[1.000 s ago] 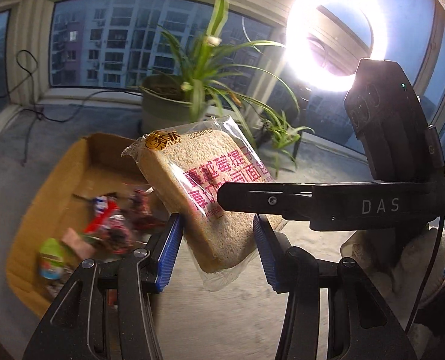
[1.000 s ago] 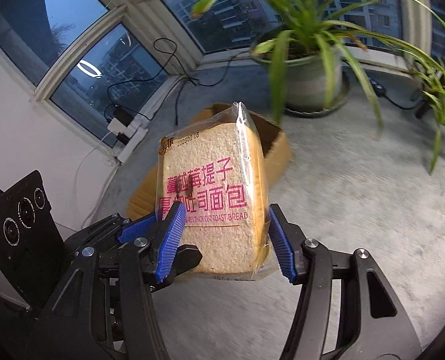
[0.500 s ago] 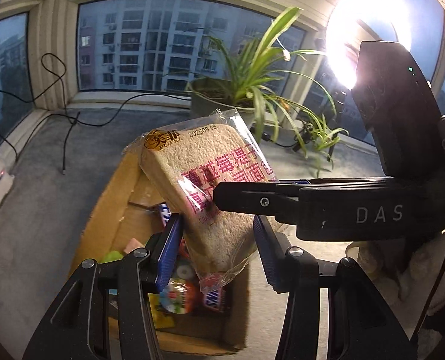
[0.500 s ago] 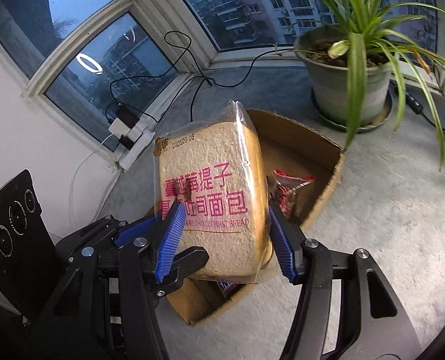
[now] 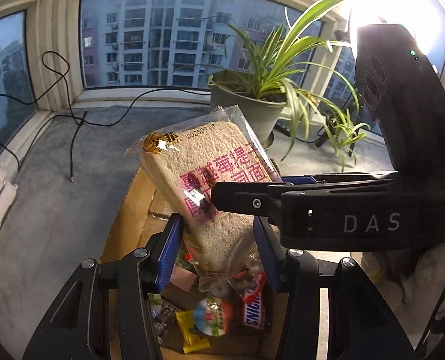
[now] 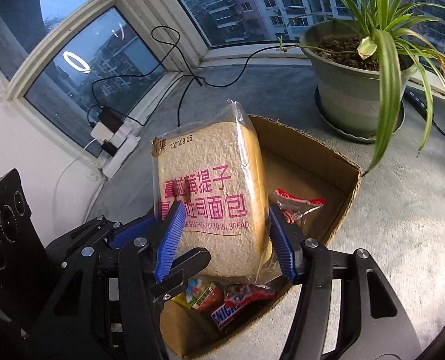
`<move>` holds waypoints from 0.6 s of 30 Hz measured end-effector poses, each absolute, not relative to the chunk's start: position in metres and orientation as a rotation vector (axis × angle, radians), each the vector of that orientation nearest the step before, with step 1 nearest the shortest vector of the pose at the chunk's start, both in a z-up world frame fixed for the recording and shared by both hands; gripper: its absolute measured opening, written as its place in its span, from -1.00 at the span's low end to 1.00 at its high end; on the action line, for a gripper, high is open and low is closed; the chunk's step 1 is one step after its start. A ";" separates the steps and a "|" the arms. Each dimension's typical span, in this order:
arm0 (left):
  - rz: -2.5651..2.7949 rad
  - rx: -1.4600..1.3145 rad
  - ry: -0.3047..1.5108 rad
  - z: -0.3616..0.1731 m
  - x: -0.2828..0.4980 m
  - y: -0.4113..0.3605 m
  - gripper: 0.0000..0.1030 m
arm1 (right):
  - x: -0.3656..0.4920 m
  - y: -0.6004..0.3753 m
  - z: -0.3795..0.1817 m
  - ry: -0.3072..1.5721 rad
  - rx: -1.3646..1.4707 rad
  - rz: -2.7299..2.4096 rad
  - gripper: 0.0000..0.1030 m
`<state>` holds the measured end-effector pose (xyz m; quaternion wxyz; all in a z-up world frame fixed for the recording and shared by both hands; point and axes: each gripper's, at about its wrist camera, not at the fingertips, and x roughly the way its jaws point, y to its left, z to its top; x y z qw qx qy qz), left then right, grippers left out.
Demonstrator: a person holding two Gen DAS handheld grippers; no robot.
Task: Organize snacks
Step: 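Carry the bread loaf over the box and open the right tool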
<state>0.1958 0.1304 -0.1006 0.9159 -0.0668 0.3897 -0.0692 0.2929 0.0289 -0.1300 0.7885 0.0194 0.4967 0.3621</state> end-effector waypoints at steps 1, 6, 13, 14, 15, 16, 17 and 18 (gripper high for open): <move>-0.140 -0.133 0.804 -0.101 0.197 0.131 -0.09 | 0.295 0.031 -0.132 1.071 0.035 0.779 0.14; -0.113 -0.104 0.821 -0.109 0.203 0.132 -0.09 | 0.302 0.037 -0.138 1.081 0.008 0.752 0.14; -0.079 -0.090 0.826 -0.112 0.203 0.135 -0.10 | 0.307 0.034 -0.142 1.083 0.000 0.732 0.14; -0.078 -0.089 0.826 -0.112 0.203 0.135 -0.10 | 0.307 0.034 -0.142 1.082 -0.002 0.732 0.14; -0.078 -0.088 0.827 -0.112 0.202 0.135 -0.10 | 0.306 0.034 -0.142 1.082 -0.004 0.733 0.14; -0.078 -0.088 0.828 -0.111 0.202 0.135 -0.10 | 0.306 0.034 -0.142 1.081 -0.006 0.732 0.14; -0.076 -0.087 0.827 -0.111 0.201 0.135 -0.10 | 0.306 0.035 -0.142 1.080 -0.008 0.732 0.14; -0.075 -0.086 0.827 -0.110 0.200 0.135 -0.10 | 0.305 0.034 -0.141 1.080 -0.008 0.734 0.14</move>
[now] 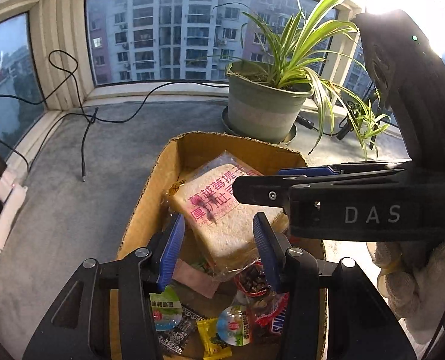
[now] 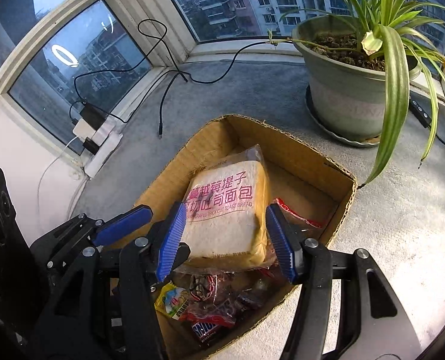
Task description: Organize snacks
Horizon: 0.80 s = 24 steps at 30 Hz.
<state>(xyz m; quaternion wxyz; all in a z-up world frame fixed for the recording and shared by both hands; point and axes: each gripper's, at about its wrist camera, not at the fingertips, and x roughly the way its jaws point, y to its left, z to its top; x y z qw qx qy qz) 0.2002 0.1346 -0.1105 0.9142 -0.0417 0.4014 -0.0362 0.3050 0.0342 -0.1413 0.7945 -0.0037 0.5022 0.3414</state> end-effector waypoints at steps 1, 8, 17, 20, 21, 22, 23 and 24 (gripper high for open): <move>-0.073 -0.086 0.826 -0.110 0.199 0.135 -0.10 | 0.305 0.034 -0.141 1.080 -0.008 0.734 0.15; -0.054 -0.084 0.817 -0.103 0.185 0.136 -0.09 | 0.297 0.025 -0.131 1.062 -0.014 0.725 0.29; -0.010 -0.087 0.814 -0.094 0.158 0.135 0.30 | 0.270 0.007 -0.110 1.017 -0.049 0.732 0.56; 0.006 -0.091 0.808 -0.088 0.146 0.133 0.30 | 0.258 -0.007 -0.098 0.991 -0.034 0.736 0.59; 0.012 -0.091 0.803 -0.084 0.141 0.132 0.30 | 0.252 -0.012 -0.093 0.983 -0.032 0.738 0.59; 0.018 -0.091 0.795 -0.080 0.136 0.130 0.30 | 0.247 -0.017 -0.088 0.974 -0.031 0.738 0.60; 0.022 -0.092 0.786 -0.076 0.131 0.129 0.33 | 0.242 -0.021 -0.084 0.967 -0.030 0.738 0.62; 0.027 -0.094 0.775 -0.070 0.124 0.127 0.39 | 0.236 -0.025 -0.079 0.959 -0.030 0.736 0.66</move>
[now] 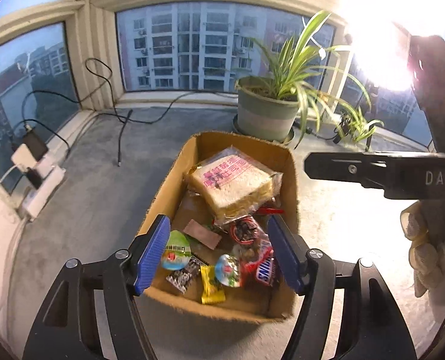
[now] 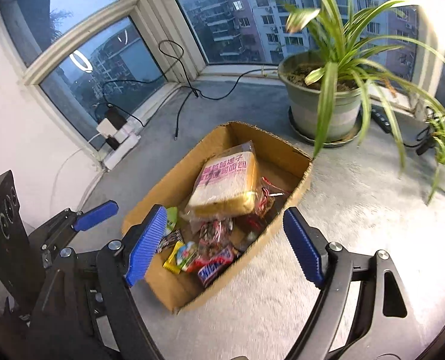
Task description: Organize snacks
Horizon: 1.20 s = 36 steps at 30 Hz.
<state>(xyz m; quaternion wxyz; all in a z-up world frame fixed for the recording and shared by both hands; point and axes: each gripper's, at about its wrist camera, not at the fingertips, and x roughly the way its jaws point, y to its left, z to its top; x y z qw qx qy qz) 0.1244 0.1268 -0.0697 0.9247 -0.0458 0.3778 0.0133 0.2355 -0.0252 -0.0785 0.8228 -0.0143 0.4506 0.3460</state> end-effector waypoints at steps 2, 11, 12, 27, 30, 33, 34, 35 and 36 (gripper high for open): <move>0.039 -0.096 0.753 -0.059 0.113 0.123 0.47 | 0.222 -0.036 -0.068 0.937 -0.028 0.738 0.77; 0.066 -0.105 0.659 -0.019 0.062 0.098 0.56 | 0.161 -0.089 -0.022 0.800 -0.024 0.700 0.82; 0.070 -0.099 0.652 -0.017 0.058 0.094 0.56 | 0.153 -0.095 -0.018 0.785 -0.029 0.693 0.82; 0.168 -0.112 0.585 0.002 0.005 0.079 0.57 | 0.072 -0.131 0.009 0.601 -0.107 0.603 1.00; 0.170 -0.115 0.581 0.004 0.001 0.079 0.57 | 0.067 -0.128 0.008 0.594 -0.123 0.608 1.00; 0.171 -0.104 0.574 0.006 -0.001 0.077 0.57 | 0.064 -0.126 0.006 0.592 -0.136 0.612 1.00; 0.172 -0.102 0.571 0.006 -0.001 0.077 0.57 | 0.063 -0.126 0.006 0.591 -0.139 0.613 1.00; 0.173 -0.101 0.570 0.006 -0.002 0.076 0.57 | 0.063 -0.125 0.006 0.589 -0.142 0.612 1.00; 0.171 -0.101 0.570 0.006 -0.002 0.077 0.57 | 0.063 -0.125 0.006 0.587 -0.144 0.611 1.00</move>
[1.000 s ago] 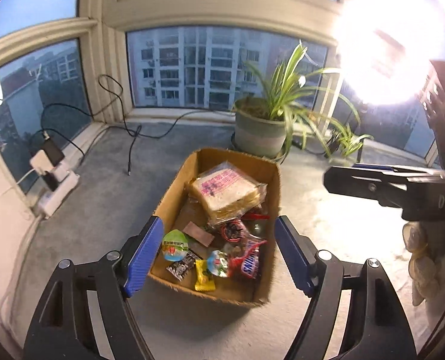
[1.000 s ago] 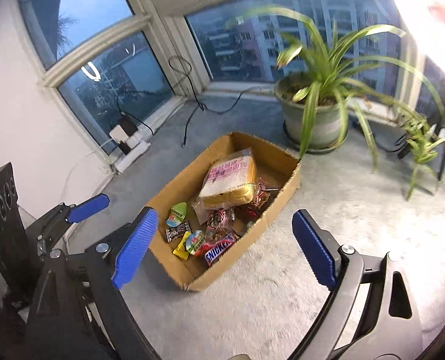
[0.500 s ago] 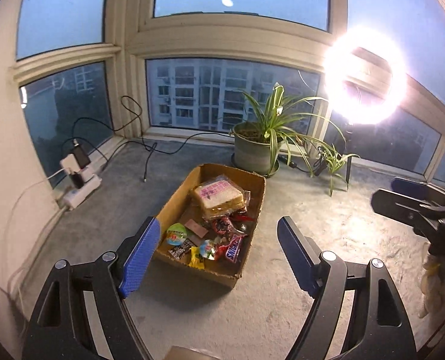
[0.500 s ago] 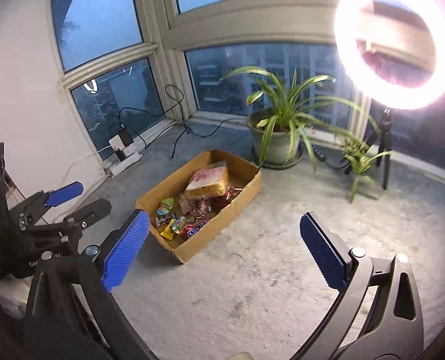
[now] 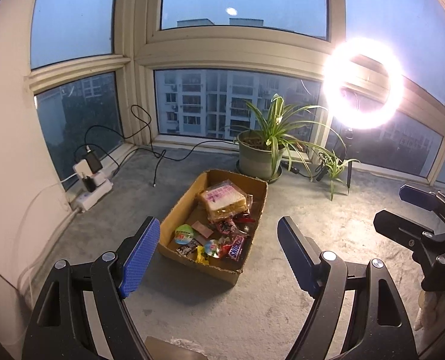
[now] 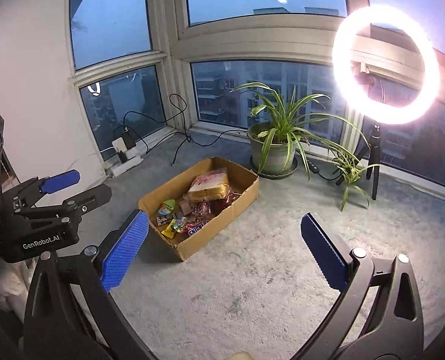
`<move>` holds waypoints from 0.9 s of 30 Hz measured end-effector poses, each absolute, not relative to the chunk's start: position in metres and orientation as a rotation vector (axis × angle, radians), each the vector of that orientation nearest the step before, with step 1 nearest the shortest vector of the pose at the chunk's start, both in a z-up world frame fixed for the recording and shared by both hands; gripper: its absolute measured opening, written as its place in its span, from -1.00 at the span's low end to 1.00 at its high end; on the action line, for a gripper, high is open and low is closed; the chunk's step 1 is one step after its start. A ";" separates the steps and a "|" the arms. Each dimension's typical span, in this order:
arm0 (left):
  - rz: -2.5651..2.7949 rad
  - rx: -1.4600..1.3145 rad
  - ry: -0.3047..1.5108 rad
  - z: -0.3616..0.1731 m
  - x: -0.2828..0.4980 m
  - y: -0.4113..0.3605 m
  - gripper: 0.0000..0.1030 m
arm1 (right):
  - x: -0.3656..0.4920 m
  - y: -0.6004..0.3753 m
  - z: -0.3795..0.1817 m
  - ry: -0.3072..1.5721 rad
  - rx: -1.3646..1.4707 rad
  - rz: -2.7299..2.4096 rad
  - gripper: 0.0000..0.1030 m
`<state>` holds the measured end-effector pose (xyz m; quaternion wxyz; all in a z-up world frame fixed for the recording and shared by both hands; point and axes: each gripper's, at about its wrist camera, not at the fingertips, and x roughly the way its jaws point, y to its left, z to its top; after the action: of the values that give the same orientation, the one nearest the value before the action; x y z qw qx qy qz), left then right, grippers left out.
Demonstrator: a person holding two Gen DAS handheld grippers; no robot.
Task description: Organize snacks
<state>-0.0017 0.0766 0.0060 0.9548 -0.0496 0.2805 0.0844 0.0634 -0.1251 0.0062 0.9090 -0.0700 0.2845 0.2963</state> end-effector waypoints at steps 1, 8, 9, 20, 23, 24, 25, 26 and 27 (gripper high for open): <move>0.171 -0.101 0.567 0.007 -0.002 0.077 0.57 | 0.063 -0.125 0.007 0.586 -0.147 0.613 1.00; 0.167 -0.100 0.548 0.010 -0.004 0.075 0.57 | 0.063 -0.125 0.009 0.576 -0.148 0.613 1.00; 0.167 -0.098 0.547 0.010 -0.003 0.075 0.57 | 0.063 -0.125 0.010 0.575 -0.148 0.614 1.00; 0.167 -0.110 0.543 0.010 0.003 0.074 0.57 | 0.071 -0.124 0.012 0.573 -0.149 0.603 1.00; 0.165 -0.113 0.545 0.010 0.006 0.074 0.57 | 0.074 -0.124 0.010 0.579 -0.146 0.603 1.00; 0.166 -0.113 0.545 0.010 0.007 0.075 0.57 | 0.076 -0.124 0.009 0.582 -0.141 0.604 1.00; 0.166 -0.112 0.546 0.009 0.008 0.074 0.57 | 0.077 -0.125 0.008 0.583 -0.138 0.604 1.00; 0.165 -0.111 0.548 0.009 0.009 0.074 0.57 | 0.077 -0.125 0.007 0.586 -0.136 0.605 1.00; 0.165 -0.111 0.549 0.009 0.009 0.074 0.57 | 0.079 -0.126 0.006 0.588 -0.134 0.605 1.00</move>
<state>0.0093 0.0742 0.0088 0.9577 -0.0548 0.2706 0.0813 0.0786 -0.1257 0.0063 0.9101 -0.0651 0.2853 0.2935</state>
